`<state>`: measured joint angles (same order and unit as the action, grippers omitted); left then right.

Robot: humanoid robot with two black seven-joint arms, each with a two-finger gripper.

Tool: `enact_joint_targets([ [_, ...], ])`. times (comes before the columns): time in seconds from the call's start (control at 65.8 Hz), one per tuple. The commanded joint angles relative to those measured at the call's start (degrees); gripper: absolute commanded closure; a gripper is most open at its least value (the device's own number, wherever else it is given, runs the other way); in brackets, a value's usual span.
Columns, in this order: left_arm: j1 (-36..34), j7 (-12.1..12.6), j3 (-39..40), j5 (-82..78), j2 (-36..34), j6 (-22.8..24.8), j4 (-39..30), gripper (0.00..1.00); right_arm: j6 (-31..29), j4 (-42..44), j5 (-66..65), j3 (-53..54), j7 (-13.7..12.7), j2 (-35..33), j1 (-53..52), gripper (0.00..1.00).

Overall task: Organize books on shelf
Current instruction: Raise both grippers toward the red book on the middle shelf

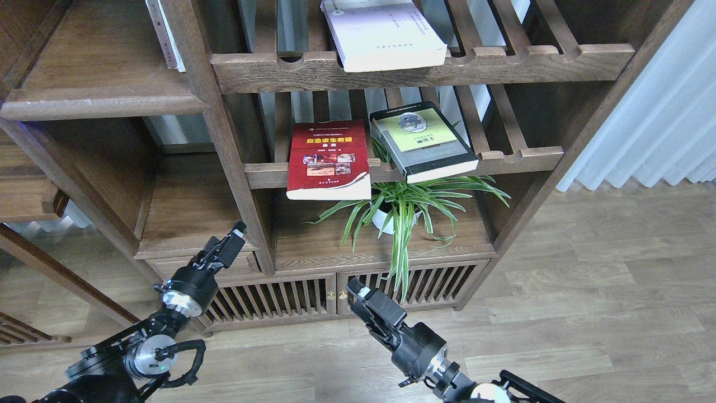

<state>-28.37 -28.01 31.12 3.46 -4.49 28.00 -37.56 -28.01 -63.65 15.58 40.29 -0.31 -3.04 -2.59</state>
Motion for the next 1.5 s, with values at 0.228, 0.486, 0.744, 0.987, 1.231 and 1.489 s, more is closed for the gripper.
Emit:
enact_joint_targets([
  [0.228,1.74,0.01,1.49,0.06,0.09,0.00,-4.98,0.00,0.01,-0.77,-0.73,2.07,-0.04,1.98,0.13,0.01],
  [0.486,1.91,0.01,3.95,0.06,0.53,0.00,-6.12,0.00,0.01,-0.16,-2.14,2.16,-0.04,3.04,-1.97,0.01],
  [0.744,4.11,0.01,5.01,-0.03,0.27,0.00,-6.74,0.00,0.01,0.02,-1.61,6.11,0.92,3.04,-8.74,0.01],
  [0.987,4.46,0.01,5.71,-0.03,0.71,0.00,-6.74,0.00,10.61,-0.07,0.32,7.26,12.79,3.04,-11.29,0.01],
  [1.231,4.46,0.01,5.89,-0.12,0.80,0.00,-6.65,0.00,19.92,0.11,1.73,6.64,12.88,3.04,-15.60,0.01],
  [1.489,4.29,0.01,5.97,-0.12,0.97,0.00,-5.95,0.00,23.09,2.56,1.73,4.10,12.79,3.04,-17.27,0.01],
])
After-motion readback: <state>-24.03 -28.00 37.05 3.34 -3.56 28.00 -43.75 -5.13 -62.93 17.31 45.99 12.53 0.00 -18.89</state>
